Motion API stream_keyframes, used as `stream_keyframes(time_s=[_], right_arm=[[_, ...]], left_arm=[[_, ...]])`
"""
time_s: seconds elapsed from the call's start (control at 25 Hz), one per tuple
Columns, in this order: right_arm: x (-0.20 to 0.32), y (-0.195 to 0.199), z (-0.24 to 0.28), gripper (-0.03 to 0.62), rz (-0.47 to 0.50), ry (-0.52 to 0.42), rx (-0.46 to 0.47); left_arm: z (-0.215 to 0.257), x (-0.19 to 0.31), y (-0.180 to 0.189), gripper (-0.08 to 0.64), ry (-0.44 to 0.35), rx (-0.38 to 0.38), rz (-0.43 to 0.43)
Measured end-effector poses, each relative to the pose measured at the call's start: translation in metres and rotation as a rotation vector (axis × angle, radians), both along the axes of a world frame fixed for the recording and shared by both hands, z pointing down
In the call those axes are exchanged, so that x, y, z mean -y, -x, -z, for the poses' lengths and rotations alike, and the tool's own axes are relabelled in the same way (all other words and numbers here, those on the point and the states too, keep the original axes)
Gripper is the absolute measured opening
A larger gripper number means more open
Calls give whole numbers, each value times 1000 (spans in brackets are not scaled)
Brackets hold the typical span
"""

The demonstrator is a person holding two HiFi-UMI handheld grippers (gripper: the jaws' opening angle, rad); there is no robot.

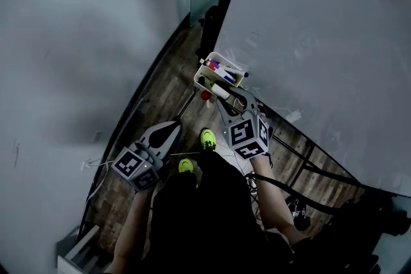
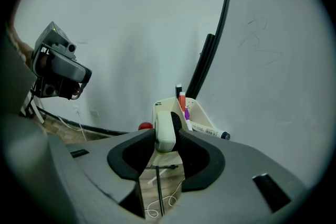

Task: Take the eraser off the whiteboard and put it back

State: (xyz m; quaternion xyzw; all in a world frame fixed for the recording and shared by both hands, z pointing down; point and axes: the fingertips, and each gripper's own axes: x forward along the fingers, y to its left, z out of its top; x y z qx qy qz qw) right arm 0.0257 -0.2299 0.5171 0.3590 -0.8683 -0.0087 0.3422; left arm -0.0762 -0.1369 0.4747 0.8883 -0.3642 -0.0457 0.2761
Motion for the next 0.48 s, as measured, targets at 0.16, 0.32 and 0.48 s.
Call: stream_keyframes(time_s=[0.16, 0.32, 0.48], right_arm=[[0, 0, -1, 144, 2, 1, -1], [1, 0, 1, 143, 3, -4, 0], [2, 0, 4, 141, -1, -3, 6]], left_arm=[[0, 0, -1, 12, 4, 0, 1], [2, 0, 1, 12, -1, 0, 8], [4, 1, 3, 12, -9, -2, 11]])
